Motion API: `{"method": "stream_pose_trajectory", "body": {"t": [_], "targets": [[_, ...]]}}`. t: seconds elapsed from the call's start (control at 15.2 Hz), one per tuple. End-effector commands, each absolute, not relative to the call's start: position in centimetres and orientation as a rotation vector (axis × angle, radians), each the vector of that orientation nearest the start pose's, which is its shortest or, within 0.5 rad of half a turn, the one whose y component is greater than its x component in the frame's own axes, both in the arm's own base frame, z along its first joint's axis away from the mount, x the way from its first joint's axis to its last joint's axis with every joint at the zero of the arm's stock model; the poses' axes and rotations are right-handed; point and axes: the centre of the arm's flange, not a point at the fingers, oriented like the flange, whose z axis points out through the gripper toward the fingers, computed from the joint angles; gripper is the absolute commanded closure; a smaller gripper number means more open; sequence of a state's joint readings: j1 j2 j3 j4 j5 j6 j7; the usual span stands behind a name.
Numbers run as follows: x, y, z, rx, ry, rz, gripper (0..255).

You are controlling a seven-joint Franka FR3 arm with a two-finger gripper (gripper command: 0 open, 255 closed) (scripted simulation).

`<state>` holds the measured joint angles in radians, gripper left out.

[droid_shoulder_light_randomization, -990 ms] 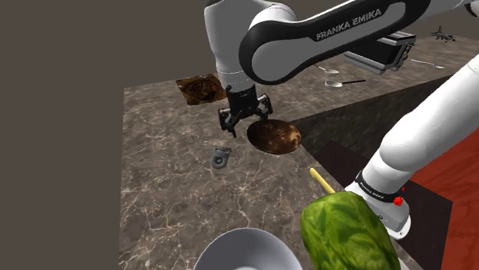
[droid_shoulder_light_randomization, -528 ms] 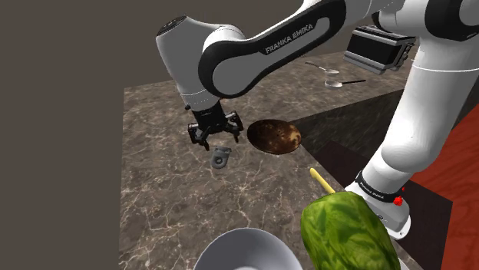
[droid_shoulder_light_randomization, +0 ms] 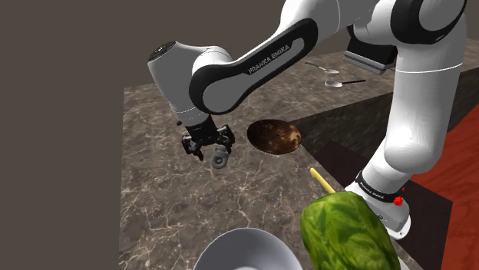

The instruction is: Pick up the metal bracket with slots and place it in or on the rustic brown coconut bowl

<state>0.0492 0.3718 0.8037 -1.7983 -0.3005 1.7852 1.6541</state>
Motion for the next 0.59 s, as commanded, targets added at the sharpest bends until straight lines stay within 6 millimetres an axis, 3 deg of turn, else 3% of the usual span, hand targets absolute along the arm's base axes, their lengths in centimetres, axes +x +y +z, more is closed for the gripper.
{"method": "stream_pose_trajectory", "body": {"t": [0.0, 0.53], "targets": [[43.46, 40.7, 36.46, -3.186, 1.158, 0.112, 0], [43.42, 40.63, 36.17, -3.186, 1.158, 0.112, 0]]}}
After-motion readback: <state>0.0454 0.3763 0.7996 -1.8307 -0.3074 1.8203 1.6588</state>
